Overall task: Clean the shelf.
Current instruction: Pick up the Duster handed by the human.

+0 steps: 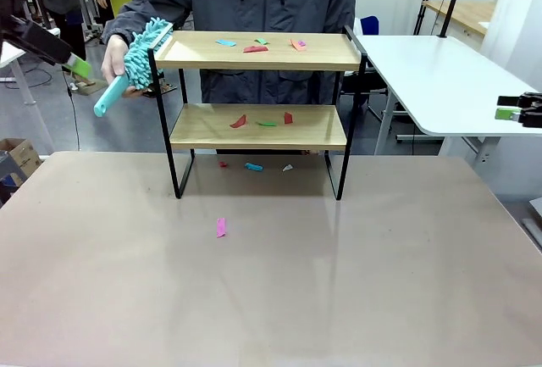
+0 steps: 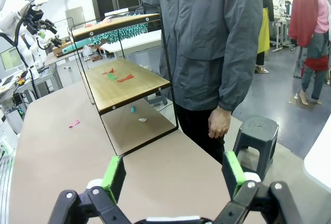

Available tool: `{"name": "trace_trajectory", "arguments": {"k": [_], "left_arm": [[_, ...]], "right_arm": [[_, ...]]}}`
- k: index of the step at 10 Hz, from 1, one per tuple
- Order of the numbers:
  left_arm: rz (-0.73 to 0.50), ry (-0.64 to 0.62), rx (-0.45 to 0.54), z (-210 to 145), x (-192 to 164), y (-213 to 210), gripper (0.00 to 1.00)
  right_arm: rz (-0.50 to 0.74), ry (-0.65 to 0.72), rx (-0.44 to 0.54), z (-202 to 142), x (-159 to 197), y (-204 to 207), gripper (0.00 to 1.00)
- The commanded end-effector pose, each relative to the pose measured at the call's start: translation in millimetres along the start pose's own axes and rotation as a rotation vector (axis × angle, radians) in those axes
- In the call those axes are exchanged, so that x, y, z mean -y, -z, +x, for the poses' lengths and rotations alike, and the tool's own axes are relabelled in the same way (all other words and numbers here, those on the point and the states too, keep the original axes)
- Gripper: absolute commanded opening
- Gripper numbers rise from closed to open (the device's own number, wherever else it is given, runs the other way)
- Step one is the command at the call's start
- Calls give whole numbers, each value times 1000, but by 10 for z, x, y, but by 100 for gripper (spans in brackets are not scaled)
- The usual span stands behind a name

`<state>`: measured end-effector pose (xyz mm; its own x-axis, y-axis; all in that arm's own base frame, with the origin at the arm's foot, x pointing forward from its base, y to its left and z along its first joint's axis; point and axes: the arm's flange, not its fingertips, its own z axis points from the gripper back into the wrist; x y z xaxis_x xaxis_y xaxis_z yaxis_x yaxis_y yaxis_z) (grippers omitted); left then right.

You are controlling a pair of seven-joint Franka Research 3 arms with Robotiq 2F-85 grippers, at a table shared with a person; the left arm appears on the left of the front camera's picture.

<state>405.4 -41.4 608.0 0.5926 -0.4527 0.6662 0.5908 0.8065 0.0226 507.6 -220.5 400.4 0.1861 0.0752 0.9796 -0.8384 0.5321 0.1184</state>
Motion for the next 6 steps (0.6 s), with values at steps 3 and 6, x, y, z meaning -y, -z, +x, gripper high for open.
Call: {"name": "trace_trajectory", "arguments": {"k": [3,6], "left_arm": [[256,-160,-91,102,164,650,100],[302,-173,-124,49,167,936,100]], "right_arm": [[-4,-5,2,30,-19,11,100],[-4,-5,2,30,-19,11,100]]}}
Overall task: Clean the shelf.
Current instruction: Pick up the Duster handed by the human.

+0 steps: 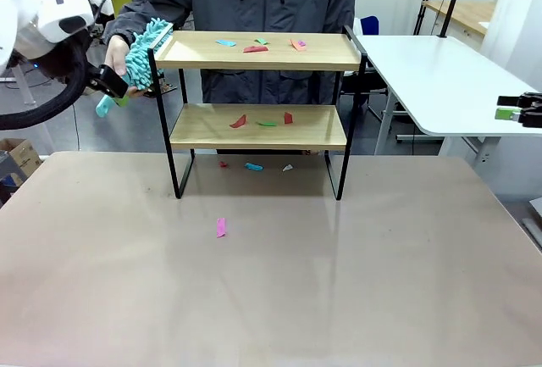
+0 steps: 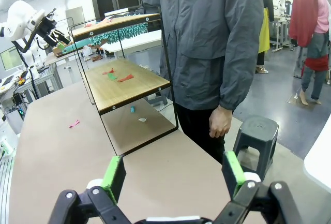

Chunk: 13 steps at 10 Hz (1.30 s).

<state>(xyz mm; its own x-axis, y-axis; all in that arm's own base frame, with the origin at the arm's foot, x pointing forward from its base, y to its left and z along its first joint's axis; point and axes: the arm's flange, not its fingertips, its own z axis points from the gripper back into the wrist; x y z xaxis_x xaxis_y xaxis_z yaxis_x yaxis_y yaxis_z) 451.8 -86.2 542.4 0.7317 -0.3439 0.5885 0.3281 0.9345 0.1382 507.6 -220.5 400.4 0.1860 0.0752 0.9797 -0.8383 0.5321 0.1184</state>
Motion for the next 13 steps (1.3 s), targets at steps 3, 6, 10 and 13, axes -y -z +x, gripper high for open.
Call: {"name": "trace_trajectory", "arguments": {"k": [3,6,10,13], "left_arm": [[-5,-47,-17,20,45,124,100],[-2,-47,-44,25,31,116,0],[32,-78,-22,49,24,143,5],[52,-112,-8,61,-7,148,0]], "right_arm": [[-4,-5,1,30,-19,11,100],[-4,-5,1,30,-19,11,100],[-4,-5,1,30,-19,11,100],[-4,-5,1,30,-19,11,100]]}}
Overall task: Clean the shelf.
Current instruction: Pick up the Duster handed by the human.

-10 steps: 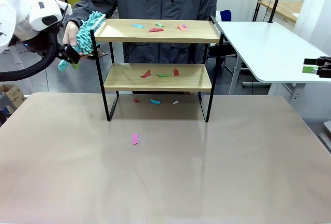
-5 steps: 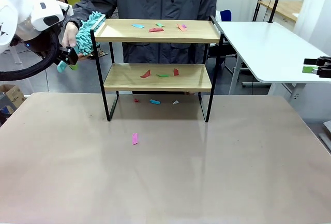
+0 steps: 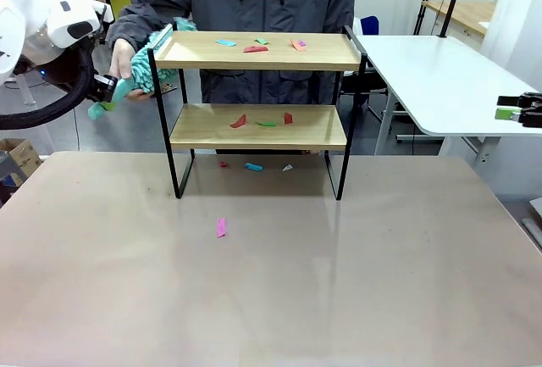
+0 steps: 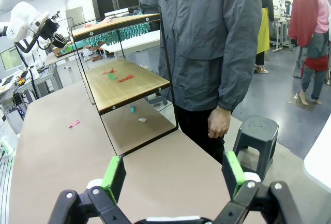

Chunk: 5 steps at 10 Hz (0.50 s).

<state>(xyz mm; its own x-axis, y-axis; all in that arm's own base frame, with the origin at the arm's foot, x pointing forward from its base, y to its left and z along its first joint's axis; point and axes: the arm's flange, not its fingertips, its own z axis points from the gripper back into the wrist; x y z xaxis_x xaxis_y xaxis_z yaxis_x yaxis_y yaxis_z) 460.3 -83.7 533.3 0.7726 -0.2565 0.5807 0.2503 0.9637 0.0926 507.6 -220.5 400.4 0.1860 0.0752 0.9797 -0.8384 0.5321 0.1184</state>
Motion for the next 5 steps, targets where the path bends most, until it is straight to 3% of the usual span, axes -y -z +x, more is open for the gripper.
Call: {"name": "trace_trajectory", "arguments": {"k": [1,4,5], "left_arm": [[47,-39,16,57,40,34,0],[48,-147,6,105,-13,70,0],[19,-42,4,6,-11,10,0]], "right_arm": [[-4,-5,1,30,-19,11,100],[-4,-5,1,30,-19,11,100],[-4,-5,1,30,-19,11,100]]}}
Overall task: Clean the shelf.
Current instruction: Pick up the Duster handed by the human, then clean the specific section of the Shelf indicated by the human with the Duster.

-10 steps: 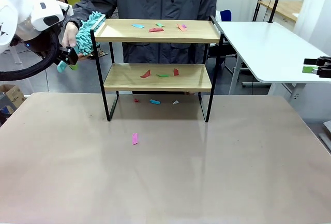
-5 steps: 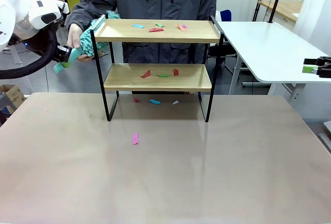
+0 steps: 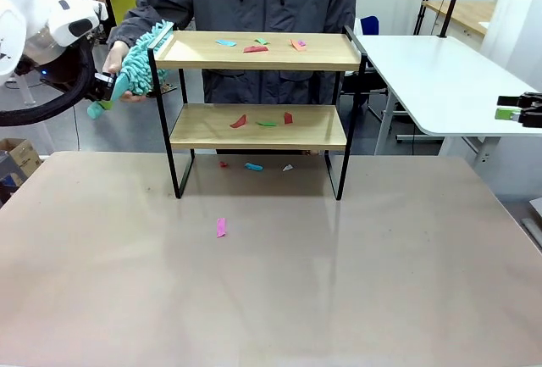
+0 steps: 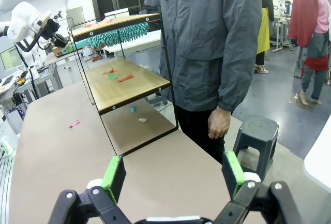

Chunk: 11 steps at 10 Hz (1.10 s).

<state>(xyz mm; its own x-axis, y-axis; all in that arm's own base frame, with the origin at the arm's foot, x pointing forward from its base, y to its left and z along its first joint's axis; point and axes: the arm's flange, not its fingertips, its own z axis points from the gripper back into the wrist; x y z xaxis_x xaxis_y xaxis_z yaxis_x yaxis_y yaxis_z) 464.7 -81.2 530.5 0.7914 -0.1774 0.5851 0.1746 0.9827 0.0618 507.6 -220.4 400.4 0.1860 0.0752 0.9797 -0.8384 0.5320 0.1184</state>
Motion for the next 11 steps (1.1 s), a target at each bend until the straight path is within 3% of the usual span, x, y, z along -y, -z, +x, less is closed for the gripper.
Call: {"name": "trace_trajectory", "arguments": {"k": [1,5,6,7,8,10,11], "left_arm": [[-2,39,7,-7,21,-37,0],[-2,39,7,-7,21,-37,0],[-8,19,-1,-1,65,-2,13],[-9,75,8,16,-126,-122,13],[-34,155,-56,-19,-391,-292,13],[82,354,-148,-69,-871,-637,13],[51,445,-184,-230,-1091,-910,13]], "right_arm": [[-5,-5,1,30,-19,10,100],[-5,-5,1,30,-19,10,100],[-5,-5,1,30,-19,10,100],[-5,-5,1,30,-19,10,100],[-5,-5,1,30,-19,10,100],[-5,-5,1,30,-19,10,100],[-5,-5,1,30,-19,10,100]]}}
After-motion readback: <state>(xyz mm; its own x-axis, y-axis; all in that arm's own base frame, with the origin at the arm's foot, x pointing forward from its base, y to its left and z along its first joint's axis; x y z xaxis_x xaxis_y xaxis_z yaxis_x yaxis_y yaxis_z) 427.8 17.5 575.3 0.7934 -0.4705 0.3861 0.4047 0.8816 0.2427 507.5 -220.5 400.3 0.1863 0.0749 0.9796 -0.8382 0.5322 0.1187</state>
